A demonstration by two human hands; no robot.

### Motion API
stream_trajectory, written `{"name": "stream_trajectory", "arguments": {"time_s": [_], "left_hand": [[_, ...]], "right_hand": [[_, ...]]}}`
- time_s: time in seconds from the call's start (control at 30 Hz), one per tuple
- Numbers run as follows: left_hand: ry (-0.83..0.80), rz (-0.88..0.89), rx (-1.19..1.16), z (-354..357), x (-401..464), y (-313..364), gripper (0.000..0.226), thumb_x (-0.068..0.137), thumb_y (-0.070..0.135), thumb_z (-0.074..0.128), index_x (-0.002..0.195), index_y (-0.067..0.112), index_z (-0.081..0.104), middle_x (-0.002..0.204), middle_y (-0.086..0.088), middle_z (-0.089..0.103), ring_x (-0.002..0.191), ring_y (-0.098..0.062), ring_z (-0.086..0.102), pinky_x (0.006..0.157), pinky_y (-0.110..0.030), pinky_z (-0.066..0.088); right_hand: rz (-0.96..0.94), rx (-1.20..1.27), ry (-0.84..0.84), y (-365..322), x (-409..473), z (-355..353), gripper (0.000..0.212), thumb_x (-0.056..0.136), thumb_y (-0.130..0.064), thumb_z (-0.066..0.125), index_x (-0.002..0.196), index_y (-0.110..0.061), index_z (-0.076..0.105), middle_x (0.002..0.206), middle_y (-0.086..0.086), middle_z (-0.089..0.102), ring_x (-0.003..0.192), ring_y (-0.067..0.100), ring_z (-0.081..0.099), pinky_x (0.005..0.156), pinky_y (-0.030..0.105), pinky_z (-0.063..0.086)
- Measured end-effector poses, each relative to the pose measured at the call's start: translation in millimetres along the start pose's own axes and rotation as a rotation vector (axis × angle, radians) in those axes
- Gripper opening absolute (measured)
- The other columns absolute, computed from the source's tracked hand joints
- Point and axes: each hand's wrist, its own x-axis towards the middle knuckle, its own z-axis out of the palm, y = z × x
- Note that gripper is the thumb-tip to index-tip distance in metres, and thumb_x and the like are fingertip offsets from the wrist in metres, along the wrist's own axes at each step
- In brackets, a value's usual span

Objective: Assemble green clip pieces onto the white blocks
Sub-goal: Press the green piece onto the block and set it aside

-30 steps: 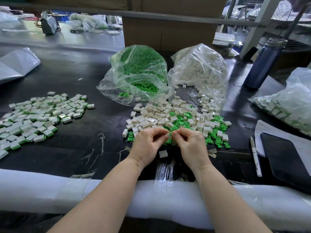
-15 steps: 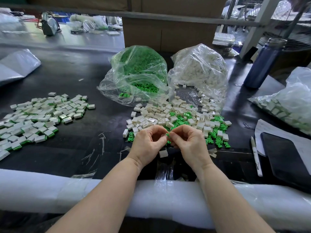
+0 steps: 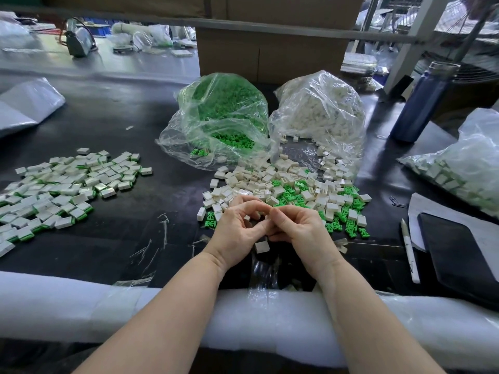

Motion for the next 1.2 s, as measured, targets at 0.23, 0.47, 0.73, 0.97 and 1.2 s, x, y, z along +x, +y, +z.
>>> {"name": "stream_trajectory", "arguments": {"time_s": [0.23, 0.47, 0.73, 0.97, 1.2], "left_hand": [[-0.019, 0.001, 0.022, 1.0, -0.5, 0.6, 0.015, 0.081, 0.002, 0.068, 0.082, 0.018, 0.066, 0.102, -0.009, 0.05, 0.077, -0.011, 0.047, 0.065, -0.008, 0.04], [-0.076, 0.032, 0.085, -0.6, -0.4, 0.6, 0.023, 0.083, 0.003, 0.065, 0.082, 0.025, 0.063, 0.101, -0.007, 0.048, 0.076, -0.005, 0.048, 0.069, -0.009, 0.04], [-0.133, 0.061, 0.203, 0.9, 0.7, -2.5, 0.025, 0.083, 0.0, 0.062, 0.086, 0.024, 0.059, 0.098, 0.0, 0.044, 0.084, -0.01, 0.048, 0.081, -0.017, 0.044], [-0.139, 0.075, 0.242, 0.6, 1.0, -4.9, 0.025, 0.082, 0.001, 0.062, 0.087, 0.025, 0.057, 0.097, 0.003, 0.043, 0.091, -0.018, 0.051, 0.086, -0.023, 0.045], [-0.145, 0.084, 0.259, 0.9, 0.8, -3.5, 0.023, 0.081, -0.001, 0.059, 0.087, 0.021, 0.057, 0.095, 0.006, 0.042, 0.088, -0.018, 0.05, 0.086, -0.03, 0.047]], "right_hand": [[0.044, 0.014, -0.017, 1.7, 1.6, 0.0, 0.012, 0.091, -0.015, 0.057, 0.084, -0.009, 0.065, 0.074, 0.0, 0.07, 0.072, 0.011, 0.066, 0.063, 0.021, 0.053], [0.076, 0.092, -0.072, -1.9, 0.6, -2.5, 0.014, 0.088, -0.009, 0.059, 0.085, -0.012, 0.073, 0.078, 0.005, 0.072, 0.075, 0.015, 0.067, 0.07, 0.023, 0.056], [0.08, 0.108, -0.023, -3.3, -1.3, -1.0, 0.018, 0.084, -0.003, 0.062, 0.075, -0.012, 0.075, 0.068, 0.005, 0.069, 0.063, 0.015, 0.062, 0.067, 0.027, 0.052], [0.087, 0.108, -0.01, -3.8, -2.2, -1.2, 0.019, 0.083, -0.003, 0.064, 0.072, -0.013, 0.075, 0.067, 0.006, 0.068, 0.065, 0.02, 0.059, 0.07, 0.034, 0.049], [0.102, 0.11, 0.007, -4.5, -2.4, -0.5, 0.02, 0.083, -0.002, 0.064, 0.07, -0.013, 0.075, 0.063, 0.006, 0.066, 0.061, 0.017, 0.059, 0.065, 0.03, 0.049]]}}
